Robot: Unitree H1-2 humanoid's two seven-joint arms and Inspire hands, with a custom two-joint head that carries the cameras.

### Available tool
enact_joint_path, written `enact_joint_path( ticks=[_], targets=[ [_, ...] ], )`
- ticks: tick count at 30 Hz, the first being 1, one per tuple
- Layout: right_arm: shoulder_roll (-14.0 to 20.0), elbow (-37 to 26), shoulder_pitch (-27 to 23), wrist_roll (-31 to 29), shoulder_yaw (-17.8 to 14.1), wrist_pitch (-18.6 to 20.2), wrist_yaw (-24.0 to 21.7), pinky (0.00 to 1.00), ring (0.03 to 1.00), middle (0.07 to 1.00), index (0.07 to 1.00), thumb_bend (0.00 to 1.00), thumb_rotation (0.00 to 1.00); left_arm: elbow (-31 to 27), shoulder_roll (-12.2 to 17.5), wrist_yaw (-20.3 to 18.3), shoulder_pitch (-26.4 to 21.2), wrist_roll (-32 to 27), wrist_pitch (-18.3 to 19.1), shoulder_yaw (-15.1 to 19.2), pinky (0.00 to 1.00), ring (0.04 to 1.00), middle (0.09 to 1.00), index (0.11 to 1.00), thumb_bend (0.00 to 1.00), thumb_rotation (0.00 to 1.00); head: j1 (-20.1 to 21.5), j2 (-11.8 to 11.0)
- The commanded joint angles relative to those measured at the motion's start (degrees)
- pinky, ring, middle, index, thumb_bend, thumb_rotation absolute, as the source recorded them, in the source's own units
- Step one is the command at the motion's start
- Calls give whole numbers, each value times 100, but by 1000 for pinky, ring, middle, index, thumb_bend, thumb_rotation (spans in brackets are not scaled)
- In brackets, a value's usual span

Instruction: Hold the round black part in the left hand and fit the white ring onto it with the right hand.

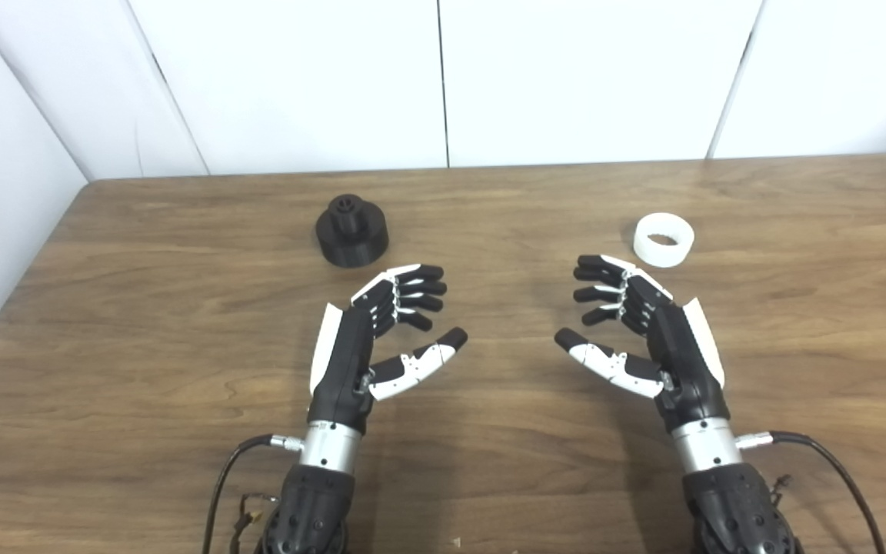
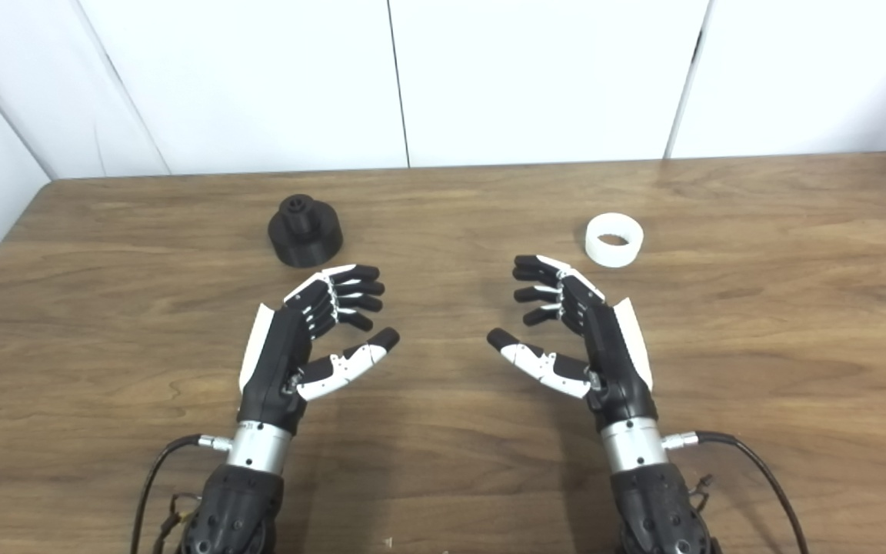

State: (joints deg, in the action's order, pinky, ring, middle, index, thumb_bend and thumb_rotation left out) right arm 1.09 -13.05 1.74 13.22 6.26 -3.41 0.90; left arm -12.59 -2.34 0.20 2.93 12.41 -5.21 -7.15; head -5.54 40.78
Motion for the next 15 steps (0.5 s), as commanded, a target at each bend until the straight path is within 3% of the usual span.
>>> enact_joint_path(
  ticks=[1, 15],
  targets=[
    [-80, -161, 1, -39, 33, -166, 23, 554, 685, 754, 758, 640, 192, -90, -22, 21, -188, -50, -131, -6, 540, 632, 667, 666, 633, 134, -6, 8],
    [-84, -141, 14, 10, 44, -220, 71, 551, 677, 748, 753, 645, 196, -83, -10, 23, -171, -53, -163, -4, 534, 629, 667, 667, 627, 134, 24, 8]
  ],
)
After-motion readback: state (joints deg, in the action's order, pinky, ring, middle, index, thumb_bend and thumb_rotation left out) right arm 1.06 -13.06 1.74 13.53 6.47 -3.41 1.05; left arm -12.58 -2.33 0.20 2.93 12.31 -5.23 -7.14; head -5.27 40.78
